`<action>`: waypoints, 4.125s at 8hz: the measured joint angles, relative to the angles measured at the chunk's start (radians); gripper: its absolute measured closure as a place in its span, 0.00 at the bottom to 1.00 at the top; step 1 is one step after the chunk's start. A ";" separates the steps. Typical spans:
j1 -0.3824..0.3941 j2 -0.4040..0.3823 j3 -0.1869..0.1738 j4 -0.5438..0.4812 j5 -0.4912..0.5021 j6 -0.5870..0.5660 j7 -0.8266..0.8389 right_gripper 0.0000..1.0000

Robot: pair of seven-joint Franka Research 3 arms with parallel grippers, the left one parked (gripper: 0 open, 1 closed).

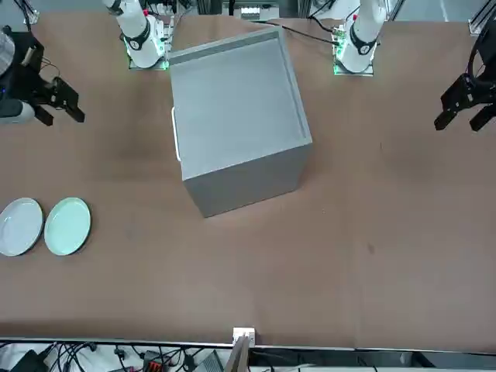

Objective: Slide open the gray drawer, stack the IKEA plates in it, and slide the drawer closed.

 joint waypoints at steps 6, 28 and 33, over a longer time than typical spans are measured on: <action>0.074 0.041 0.007 -0.262 0.293 0.237 -0.070 0.00; 0.199 0.114 -0.001 -0.475 0.508 0.503 -0.328 0.00; 0.111 0.120 -0.011 -0.474 0.457 0.483 -0.439 0.00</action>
